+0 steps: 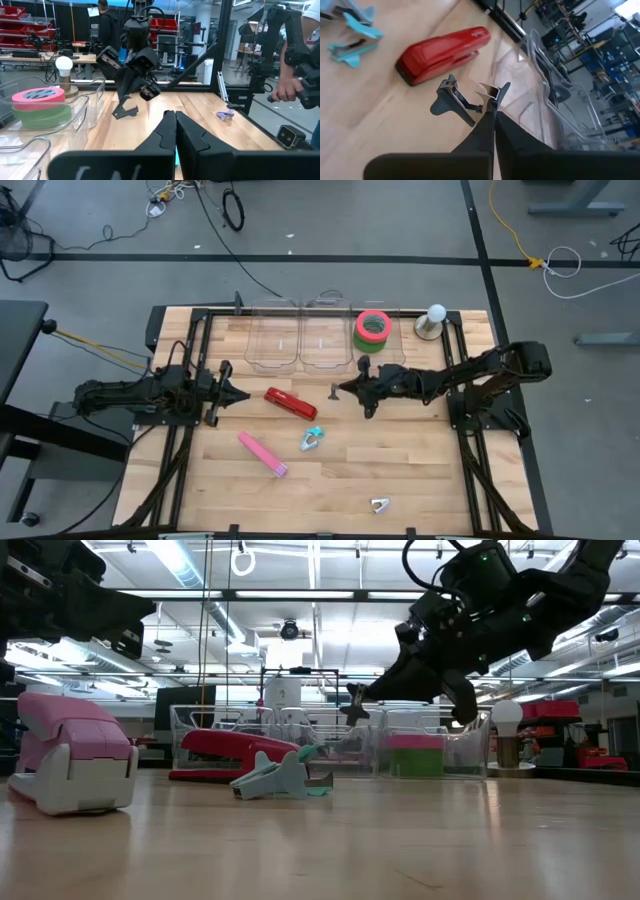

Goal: Pick and place Stapler, Stapler remover, tape
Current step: Put the black staple remover into the middle transparent bin

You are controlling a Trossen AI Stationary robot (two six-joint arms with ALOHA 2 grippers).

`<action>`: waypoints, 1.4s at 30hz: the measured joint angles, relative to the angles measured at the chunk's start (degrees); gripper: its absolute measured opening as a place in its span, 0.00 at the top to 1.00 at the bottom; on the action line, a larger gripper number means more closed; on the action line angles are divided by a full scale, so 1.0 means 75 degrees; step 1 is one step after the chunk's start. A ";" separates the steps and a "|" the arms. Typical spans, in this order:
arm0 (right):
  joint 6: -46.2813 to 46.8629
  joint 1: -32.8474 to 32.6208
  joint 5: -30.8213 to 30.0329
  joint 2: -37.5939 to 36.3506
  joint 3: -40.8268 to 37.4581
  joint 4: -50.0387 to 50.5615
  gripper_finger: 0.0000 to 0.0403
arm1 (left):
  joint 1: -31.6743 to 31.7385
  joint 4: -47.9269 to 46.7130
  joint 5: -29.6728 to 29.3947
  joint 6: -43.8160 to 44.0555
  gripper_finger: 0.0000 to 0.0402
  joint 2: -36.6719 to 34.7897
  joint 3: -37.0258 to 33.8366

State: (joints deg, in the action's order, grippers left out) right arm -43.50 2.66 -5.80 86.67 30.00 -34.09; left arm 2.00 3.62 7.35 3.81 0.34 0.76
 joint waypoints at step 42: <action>0.4753 0.3153 0.1787 0.0000 0.2873 0.3997 0.99 | 0.0000 0.0006 0.0000 0.0003 0.99 0.0003 0.0000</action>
State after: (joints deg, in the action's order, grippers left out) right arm -7.86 26.30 7.60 86.67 51.55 -4.11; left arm 2.00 3.66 7.35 3.84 0.36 0.75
